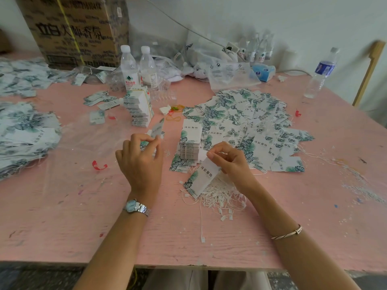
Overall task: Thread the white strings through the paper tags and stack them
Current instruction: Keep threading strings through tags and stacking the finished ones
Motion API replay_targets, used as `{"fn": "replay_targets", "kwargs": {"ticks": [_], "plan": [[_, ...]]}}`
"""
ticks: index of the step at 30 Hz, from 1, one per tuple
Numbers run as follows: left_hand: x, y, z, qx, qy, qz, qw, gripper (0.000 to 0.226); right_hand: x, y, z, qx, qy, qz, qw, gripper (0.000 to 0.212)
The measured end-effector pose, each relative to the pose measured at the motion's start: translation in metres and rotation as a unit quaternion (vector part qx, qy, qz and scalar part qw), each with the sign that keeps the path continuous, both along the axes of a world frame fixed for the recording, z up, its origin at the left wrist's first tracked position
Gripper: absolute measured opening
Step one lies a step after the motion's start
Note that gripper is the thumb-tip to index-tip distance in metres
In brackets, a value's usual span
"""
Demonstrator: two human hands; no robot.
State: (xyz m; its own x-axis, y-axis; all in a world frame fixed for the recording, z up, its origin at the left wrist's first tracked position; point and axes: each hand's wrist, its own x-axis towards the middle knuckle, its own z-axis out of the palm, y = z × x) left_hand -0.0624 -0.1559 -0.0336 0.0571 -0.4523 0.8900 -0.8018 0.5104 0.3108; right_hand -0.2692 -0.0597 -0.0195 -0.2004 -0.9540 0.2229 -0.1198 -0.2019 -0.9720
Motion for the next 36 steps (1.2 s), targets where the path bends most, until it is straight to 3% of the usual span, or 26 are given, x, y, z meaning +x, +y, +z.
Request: {"fn": "replay_targets", "kwargs": {"ticks": [9,17,18,21,26,29,33,36], "plan": [[-0.025,0.025,0.004,-0.150,-0.099,-0.207,0.962,0.017,-0.002,0.003,0.004,-0.020,-0.068,0.035,0.997,0.009],[-0.034,0.028,-0.004,-0.131,-0.133,-0.294,0.937,0.008,-0.003,0.002,0.004,-0.011,-0.035,-0.042,0.998,0.004],[-0.034,0.028,-0.005,-0.120,-0.138,-0.303,0.935,0.007,-0.003,0.001,0.003,-0.013,-0.036,-0.043,0.998,0.005],[-0.037,0.030,-0.008,-0.050,-0.115,-0.305,0.944,0.034,-0.004,0.002,0.003,-0.008,-0.040,-0.042,0.998,0.007],[-0.035,0.030,-0.002,0.124,0.058,-0.308,0.941,0.043,-0.005,0.002,0.004,-0.010,-0.036,0.005,0.999,0.013],[-0.034,0.031,-0.001,0.212,0.122,-0.352,0.904,0.044,-0.003,0.003,0.005,-0.011,-0.029,0.020,0.999,0.012],[-0.036,0.031,-0.003,0.328,0.216,-0.423,0.817,0.048,-0.001,0.004,0.008,-0.018,-0.032,0.035,0.999,0.015],[-0.038,0.028,-0.004,0.370,0.252,-0.458,0.768,0.033,0.001,0.004,0.008,-0.010,-0.010,0.049,0.999,0.015]]}}
